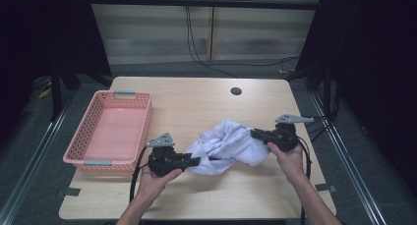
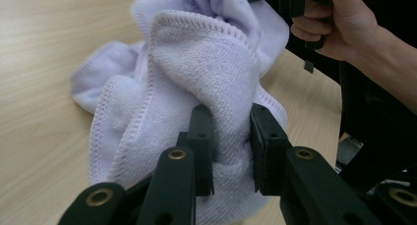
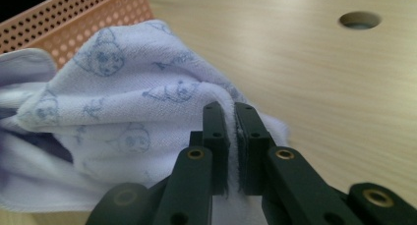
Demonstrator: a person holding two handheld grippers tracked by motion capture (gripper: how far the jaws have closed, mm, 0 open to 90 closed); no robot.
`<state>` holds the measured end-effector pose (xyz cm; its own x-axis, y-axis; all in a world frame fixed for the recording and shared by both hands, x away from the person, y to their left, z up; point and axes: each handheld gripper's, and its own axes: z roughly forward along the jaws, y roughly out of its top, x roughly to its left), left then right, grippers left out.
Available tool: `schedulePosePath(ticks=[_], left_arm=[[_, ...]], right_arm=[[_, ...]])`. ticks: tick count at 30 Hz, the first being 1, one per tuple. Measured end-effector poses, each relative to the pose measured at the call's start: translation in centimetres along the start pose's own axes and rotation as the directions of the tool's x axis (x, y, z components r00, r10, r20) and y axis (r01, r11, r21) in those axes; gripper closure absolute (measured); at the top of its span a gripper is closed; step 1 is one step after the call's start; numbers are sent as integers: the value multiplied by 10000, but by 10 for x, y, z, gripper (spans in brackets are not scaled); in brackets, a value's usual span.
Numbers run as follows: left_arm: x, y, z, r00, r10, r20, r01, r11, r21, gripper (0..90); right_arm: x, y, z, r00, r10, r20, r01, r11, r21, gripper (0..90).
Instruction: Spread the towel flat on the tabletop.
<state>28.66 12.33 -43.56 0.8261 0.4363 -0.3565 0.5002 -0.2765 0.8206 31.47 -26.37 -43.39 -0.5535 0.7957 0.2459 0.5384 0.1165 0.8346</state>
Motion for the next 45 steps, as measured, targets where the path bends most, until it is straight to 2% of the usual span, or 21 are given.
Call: schedulePosePath(ticks=[3,6,11,13,14,16,19,22,26,29,30,31,33,34,35,37,40,43,45], left_arm=[[-3,8,-16,9999,117,4,-116,9986,-513,745],[-7,17,-35,9999,137,40,-132,9936,-1122,748],[-10,29,-62,9997,248,-62,-255,9806,-1941,752],[-8,30,-72,9997,134,-192,-175,9733,-2288,757],[-7,30,-74,9999,29,-101,-52,9709,-2396,759],[-4,31,-82,9994,-37,-340,-49,9685,-2491,760],[0,33,-91,9991,-155,-397,41,9627,-2706,761],[-1,39,-97,9986,-93,-513,-47,9635,-2677,761],[-5,51,-104,9990,115,-441,-234,9597,-2802,762],[-13,65,-110,9995,328,-47,-326,9483,-3158,761],[-15,68,-111,9989,450,-120,-465,9476,-3161,761],[-17,69,-109,9985,510,-187,-543,9480,-3136,759],[-14,67,-103,9981,490,-383,-581,9537,-2951,754],[-8,61,-97,9983,350,-463,-464,9604,-2748,746],[0,53,-89,9990,87,-431,-193,9672,-2534,741],[11,40,-76,9982,-385,-465,268,9731,-2288,736],[25,23,-63,9944,-797,-688,660,9812,-1814,676],[31,18,-60,9901,-900,-1075,722,9845,-1597,597],[32,17,-61,9887,-940,-1170,746,9842,-1603,565]], right_arm=[[-7,11,-11,9999,134,86,-131,9990,-418,855],[-10,25,-21,9998,20,203,-7,9977,-673,861],[-14,49,-34,9986,-178,495,229,9942,-1051,870],[-21,59,-40,9981,-45,610,120,9924,-1225,879],[-25,63,-43,9975,44,702,50,9912,-1325,880],[-30,70,-47,9956,82,928,46,9906,-1368,880],[-35,84,-52,9932,29,1167,140,9895,-1438,881],[-39,102,-57,9917,17,1286,198,9859,-1661,881],[-43,133,-56,9881,-133,1531,417,9821,-1835,882],[-45,157,-55,9854,-246,1687,588,9779,-2008,881],[-45,165,-54,9866,-218,1616,566,9752,-2139,882],[-47,171,-52,9870,-208,1591,565,9731,-2233,881],[-51,176,-43,9869,-279,1591,617,9754,-2117,880],[-53,174,-37,9871,-293,1571,617,9767,-2057,878],[-57,169,-27,9875,-247,1554,539,9810,-1866,869],[-63,155,-9,9861,-164,1654,408,9886,-1452,801],[-71,131,11,9840,40,1783,130,9955,-944,661],[-72,116,12,9831,132,1824,26,9963,-862,596],[-66,109,8,9875,12,1575,126,9962,-867,598]])
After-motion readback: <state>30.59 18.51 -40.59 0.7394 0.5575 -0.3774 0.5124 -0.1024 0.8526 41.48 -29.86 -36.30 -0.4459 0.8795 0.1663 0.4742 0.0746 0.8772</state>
